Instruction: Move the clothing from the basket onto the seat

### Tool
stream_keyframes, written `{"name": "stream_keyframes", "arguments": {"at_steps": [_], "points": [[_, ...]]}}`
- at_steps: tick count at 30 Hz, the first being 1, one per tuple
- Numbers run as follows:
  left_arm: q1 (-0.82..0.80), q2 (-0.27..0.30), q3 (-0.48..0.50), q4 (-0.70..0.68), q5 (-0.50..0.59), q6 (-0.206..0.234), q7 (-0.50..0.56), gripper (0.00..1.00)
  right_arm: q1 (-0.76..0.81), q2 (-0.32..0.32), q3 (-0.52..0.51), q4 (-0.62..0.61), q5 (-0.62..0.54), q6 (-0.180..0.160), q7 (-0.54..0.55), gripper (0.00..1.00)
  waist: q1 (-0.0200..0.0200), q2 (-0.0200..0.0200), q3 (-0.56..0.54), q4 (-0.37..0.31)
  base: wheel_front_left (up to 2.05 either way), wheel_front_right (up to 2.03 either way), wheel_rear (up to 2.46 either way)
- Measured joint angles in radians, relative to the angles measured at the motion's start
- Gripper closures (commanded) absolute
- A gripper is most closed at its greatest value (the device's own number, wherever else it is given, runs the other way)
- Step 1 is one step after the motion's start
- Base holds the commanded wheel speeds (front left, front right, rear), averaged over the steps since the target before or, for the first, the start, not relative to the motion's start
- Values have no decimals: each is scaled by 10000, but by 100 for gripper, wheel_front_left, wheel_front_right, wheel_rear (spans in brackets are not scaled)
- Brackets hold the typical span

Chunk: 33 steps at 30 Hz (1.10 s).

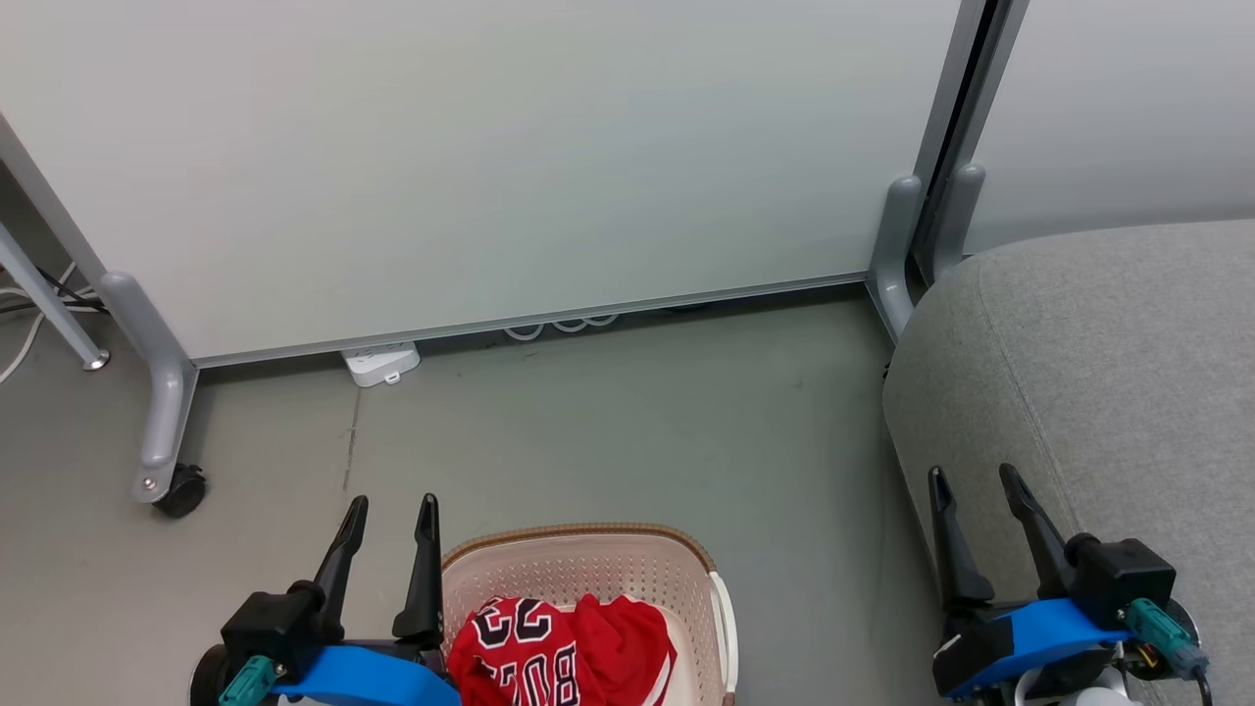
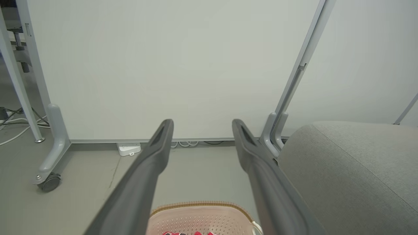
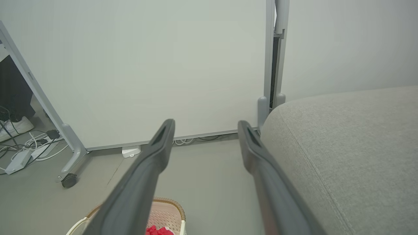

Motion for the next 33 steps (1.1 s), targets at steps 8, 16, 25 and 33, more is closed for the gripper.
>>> {"name": "stream_keyframes", "arguments": {"at_steps": [8, 16, 25, 33], "points": [[-1, 10, 29, -6, 491, 104, -165, 0, 1, -2, -4, 0, -554, 0, -102, 0, 0, 0, -48, 14, 0, 0, 0], [3, 13, 77, 17, 646, 119, -207, 0, 3, -2, -29, -29, -782, 2, -155, 0, 0, 0, -57, 34, 0, 0, 0], [3, 15, 111, 48, 644, 119, -207, 0, 2, -4, -27, -31, -750, 2, -153, 0, 0, 0, -7, 50, 0, 0, 0], [1, 15, 161, 132, 642, 117, -213, 0, -94, -4, 15, -86, -698, 0, -155, 0, 0, 0, 192, 9, 0, 0, 0]]}}
